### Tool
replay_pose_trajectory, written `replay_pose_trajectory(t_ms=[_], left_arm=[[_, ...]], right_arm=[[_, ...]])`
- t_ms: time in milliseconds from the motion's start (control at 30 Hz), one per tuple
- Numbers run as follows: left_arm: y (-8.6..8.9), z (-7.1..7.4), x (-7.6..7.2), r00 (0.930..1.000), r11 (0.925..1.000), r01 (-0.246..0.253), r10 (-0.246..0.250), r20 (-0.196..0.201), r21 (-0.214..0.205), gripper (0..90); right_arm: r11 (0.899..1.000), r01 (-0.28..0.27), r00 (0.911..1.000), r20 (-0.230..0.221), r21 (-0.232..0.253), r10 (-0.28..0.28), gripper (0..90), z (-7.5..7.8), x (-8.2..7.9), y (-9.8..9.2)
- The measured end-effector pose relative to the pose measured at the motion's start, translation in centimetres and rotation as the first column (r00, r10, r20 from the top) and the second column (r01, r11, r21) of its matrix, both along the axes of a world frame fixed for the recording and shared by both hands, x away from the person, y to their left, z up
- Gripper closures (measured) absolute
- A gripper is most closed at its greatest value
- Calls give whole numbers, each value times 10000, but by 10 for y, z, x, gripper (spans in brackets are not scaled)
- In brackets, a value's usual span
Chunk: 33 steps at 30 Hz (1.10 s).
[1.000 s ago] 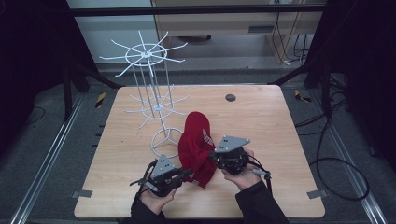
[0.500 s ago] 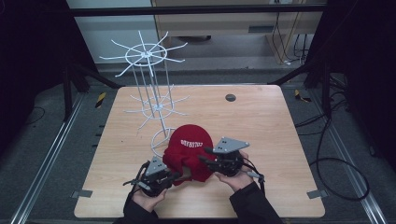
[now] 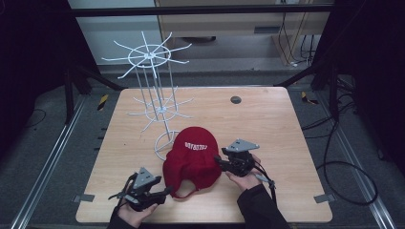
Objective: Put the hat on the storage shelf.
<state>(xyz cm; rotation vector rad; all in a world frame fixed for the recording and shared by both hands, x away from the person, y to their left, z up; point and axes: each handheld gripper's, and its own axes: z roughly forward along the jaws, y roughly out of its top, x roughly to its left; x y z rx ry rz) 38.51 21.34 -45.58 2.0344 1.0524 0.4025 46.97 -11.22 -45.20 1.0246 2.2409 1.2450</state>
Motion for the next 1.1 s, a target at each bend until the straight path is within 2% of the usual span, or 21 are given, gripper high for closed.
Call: replay_pose_trajectory(t_ms=[100,167,267,367,433,533,600,667,700,800,833,900,1000,1100], left_arm=[[17,6,3,9978,9965,-620,632,188,-552,387],[24,10,12,9947,9893,-978,1005,199,-1079,392],[23,17,32,9920,9843,-1126,1191,410,-1357,418],[10,22,51,9935,9838,-964,1044,459,-1513,449],[0,22,61,9945,9869,-885,952,442,-1346,472],[-14,15,73,9945,9913,-1031,1044,121,-817,510],[-19,8,80,9929,9919,-1186,1180,-153,-451,537],[-23,-1,86,9910,9920,-1251,1239,-503,-197,572],[-25,-3,87,9907,9923,-1230,1220,-605,-121,621],[-34,-9,92,9898,9933,-1158,1150,-836,-40,733],[-37,-10,94,9906,9938,-1107,1099,-819,-60,772],[-47,-11,97,9930,9961,-882,874,-797,-62,827],[-70,-11,104,9965,9987,-509,513,-658,85,849],[-94,-10,111,9988,9997,-174,181,-458,141,852]], right_arm=[[10000,16,9999,-161,-11,-16,552,-2,1,2],[10000,19,9998,-215,-43,-20,550,-4,2,3],[10000,47,9991,-418,34,-46,543,-7,4,5],[10000,72,9985,-550,-12,-73,536,-10,5,6],[10000,85,9980,-633,-35,-87,536,-12,7,6],[10000,82,9945,-1048,47,-77,595,-16,10,6],[10000,16,9912,-1326,27,-13,667,-19,11,7],[9997,-65,9894,-1454,-215,33,769,-22,12,8],[9997,-67,9876,-1568,-249,27,820,-22,11,8],[9989,-100,9862,-1653,-451,24,857,-20,8,7],[9981,-158,9867,-1624,-591,60,860,-18,6,5],[9986,-138,9842,-1769,-501,48,860,-16,0,-3],[9997,-119,9839,-1786,-217,78,856,-11,-12,-19],[9995,-224,9862,-1646,-234,182,850,-6,-27,-35]])
